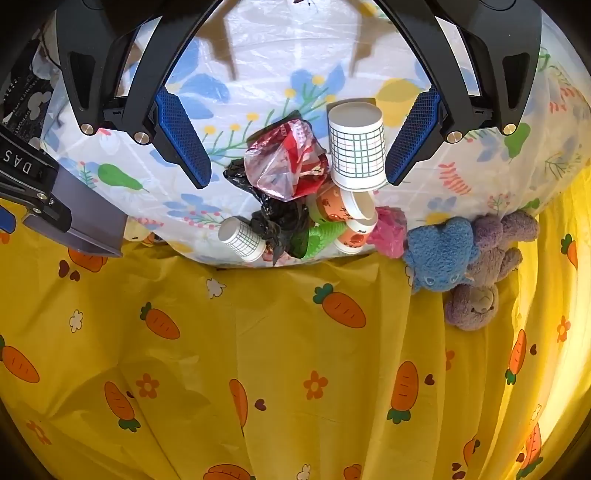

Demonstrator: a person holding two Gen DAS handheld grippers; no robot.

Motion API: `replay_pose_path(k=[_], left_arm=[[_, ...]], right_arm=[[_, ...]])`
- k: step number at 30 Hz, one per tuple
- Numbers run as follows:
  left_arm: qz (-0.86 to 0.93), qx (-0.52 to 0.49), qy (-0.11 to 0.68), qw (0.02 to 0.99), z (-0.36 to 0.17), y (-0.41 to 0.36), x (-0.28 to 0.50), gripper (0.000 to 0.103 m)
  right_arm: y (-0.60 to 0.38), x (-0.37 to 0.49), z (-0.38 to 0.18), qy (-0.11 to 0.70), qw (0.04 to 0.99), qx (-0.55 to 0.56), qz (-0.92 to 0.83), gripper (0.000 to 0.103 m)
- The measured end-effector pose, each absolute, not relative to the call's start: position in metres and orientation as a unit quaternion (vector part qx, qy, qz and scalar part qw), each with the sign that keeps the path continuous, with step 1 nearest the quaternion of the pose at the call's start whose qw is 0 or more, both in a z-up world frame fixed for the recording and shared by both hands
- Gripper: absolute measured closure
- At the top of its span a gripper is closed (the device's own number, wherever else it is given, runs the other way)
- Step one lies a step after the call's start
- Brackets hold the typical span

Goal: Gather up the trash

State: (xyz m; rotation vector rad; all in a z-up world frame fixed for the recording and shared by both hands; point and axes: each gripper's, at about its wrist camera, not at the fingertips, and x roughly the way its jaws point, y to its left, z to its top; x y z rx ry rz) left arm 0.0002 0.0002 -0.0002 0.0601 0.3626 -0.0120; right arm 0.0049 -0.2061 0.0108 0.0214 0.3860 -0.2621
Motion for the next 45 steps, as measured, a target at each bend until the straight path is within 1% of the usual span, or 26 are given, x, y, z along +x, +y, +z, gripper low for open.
replay_pose_path(k=[23,45], left_arm=[[-0.008,0.027,0.182,0.983,-0.001,0.002,0.001,0.009],[-0.009,0.026,0.182,0.983,0.001,-0.013,0.004,0.009]], right_arm=[[-0.208,0.005,0.01,0.188,0.973,0.012,-0.132,0.005],[-0.208,0.007,0.016,0.185,0.974,0.014,-0.132,0.005]])
